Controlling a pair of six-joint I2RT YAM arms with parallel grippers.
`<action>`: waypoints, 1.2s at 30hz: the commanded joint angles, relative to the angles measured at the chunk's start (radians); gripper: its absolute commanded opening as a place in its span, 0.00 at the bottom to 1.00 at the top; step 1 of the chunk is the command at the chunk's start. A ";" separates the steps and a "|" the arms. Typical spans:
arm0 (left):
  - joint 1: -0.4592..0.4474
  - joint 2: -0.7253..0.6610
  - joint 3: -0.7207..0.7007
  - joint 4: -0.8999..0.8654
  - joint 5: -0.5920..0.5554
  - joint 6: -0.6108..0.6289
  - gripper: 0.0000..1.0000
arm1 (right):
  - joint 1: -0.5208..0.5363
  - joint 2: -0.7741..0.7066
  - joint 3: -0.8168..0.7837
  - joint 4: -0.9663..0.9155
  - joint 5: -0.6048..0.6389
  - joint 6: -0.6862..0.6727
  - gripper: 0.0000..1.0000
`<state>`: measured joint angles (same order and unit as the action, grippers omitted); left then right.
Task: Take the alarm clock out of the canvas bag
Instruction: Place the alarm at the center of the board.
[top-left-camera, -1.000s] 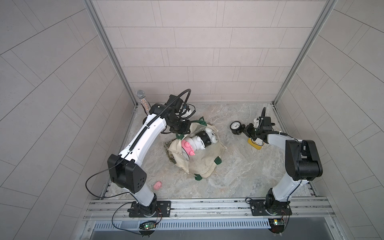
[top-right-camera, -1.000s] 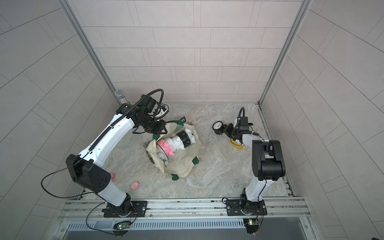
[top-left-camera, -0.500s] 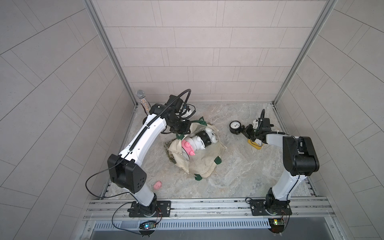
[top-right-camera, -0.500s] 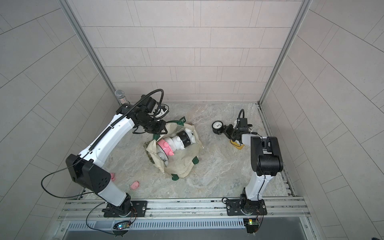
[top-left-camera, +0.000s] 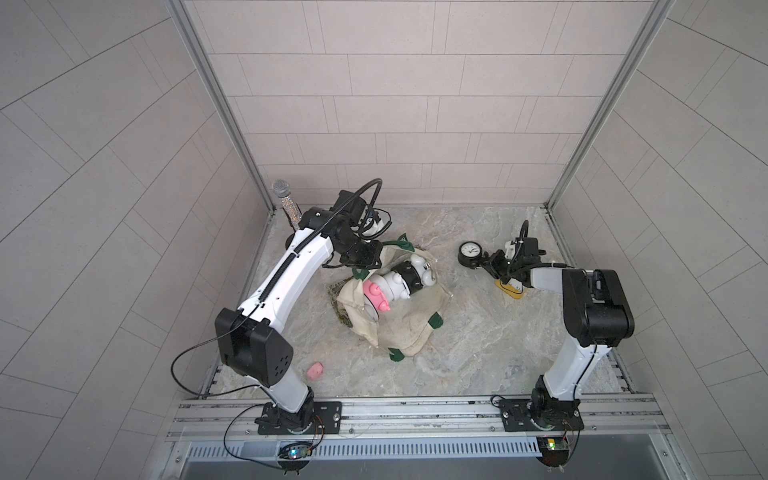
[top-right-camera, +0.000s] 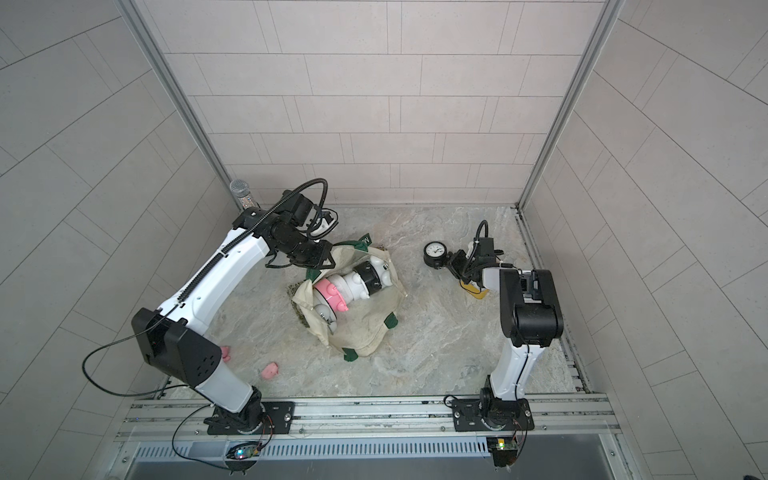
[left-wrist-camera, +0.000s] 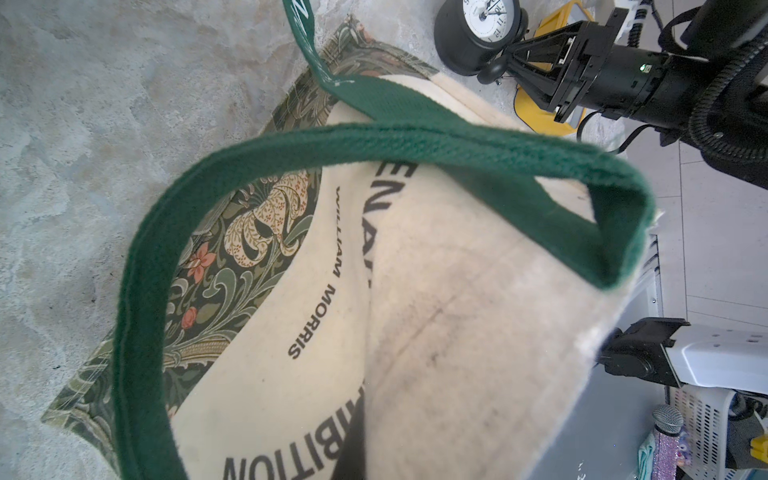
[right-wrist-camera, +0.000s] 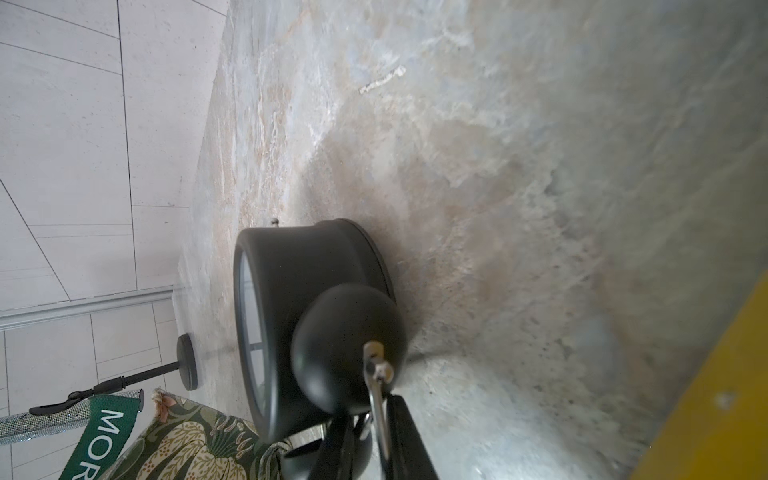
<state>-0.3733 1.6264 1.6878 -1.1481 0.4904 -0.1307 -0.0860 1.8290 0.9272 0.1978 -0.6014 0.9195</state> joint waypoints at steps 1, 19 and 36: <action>0.003 -0.026 -0.012 -0.001 0.013 0.003 0.00 | -0.006 0.008 -0.007 0.013 0.002 0.009 0.20; 0.003 -0.031 -0.001 -0.003 0.010 -0.001 0.00 | -0.047 -0.167 0.024 -0.168 0.021 -0.081 0.44; 0.003 -0.036 0.004 0.005 0.010 -0.004 0.00 | -0.017 -0.643 0.093 -0.306 0.022 -0.283 0.43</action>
<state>-0.3733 1.6257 1.6878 -1.1481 0.4892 -0.1318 -0.1230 1.2572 1.0332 -0.1249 -0.5728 0.6704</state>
